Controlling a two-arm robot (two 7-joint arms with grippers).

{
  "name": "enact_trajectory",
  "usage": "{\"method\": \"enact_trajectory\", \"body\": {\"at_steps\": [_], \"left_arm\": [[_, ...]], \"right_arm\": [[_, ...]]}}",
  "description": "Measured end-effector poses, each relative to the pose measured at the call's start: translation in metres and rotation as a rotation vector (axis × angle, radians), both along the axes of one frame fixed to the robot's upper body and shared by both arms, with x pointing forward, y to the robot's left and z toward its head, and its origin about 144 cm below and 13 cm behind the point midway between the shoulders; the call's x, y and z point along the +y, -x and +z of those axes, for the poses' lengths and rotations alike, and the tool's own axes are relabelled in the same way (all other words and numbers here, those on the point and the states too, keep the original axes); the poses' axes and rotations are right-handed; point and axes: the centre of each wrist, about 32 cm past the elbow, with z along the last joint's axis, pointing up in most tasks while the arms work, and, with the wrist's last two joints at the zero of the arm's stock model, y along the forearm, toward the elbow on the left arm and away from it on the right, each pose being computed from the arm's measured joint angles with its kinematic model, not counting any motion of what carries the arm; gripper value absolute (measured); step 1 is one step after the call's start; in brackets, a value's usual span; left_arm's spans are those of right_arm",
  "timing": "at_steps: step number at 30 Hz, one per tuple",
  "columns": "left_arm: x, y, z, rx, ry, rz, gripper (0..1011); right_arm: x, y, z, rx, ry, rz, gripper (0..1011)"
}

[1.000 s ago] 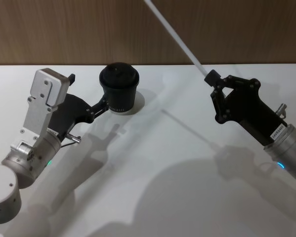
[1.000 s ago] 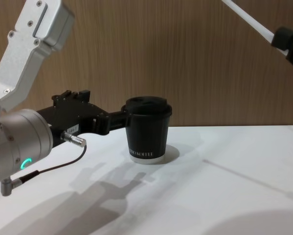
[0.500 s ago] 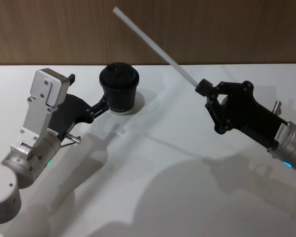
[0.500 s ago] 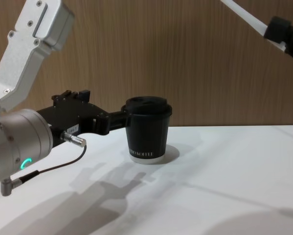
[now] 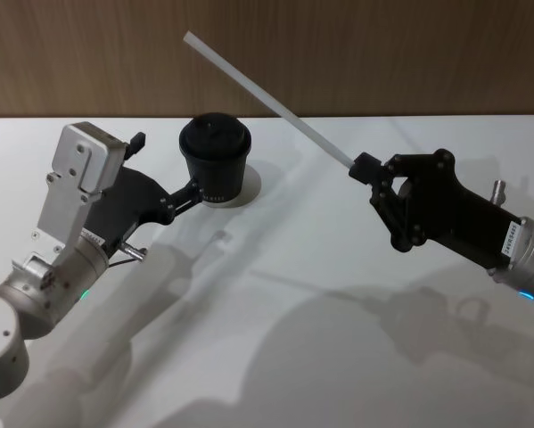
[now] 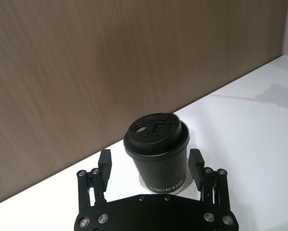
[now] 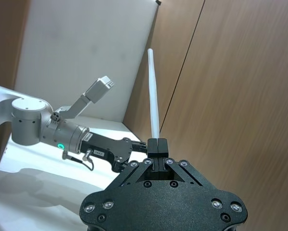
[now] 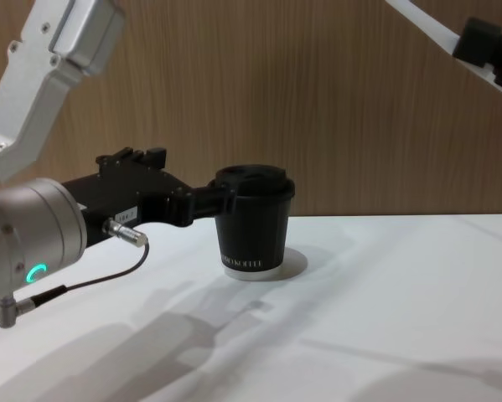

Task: Pick up the straw with one hand, pass it to the other hand, and insert it into the cup.

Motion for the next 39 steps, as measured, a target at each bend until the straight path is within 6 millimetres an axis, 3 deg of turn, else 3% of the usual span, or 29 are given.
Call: {"method": "enact_trajectory", "body": {"at_steps": [20, 39], "left_arm": [[0.028, 0.004, 0.026, -0.049, 0.025, -0.270, 1003], [0.043, 0.008, 0.050, -0.068, 0.196, -0.573, 1003]], "right_arm": [[-0.002, -0.002, 0.002, -0.004, 0.006, 0.039, 1], [-0.003, -0.003, 0.003, -0.004, 0.007, 0.047, 0]]}}
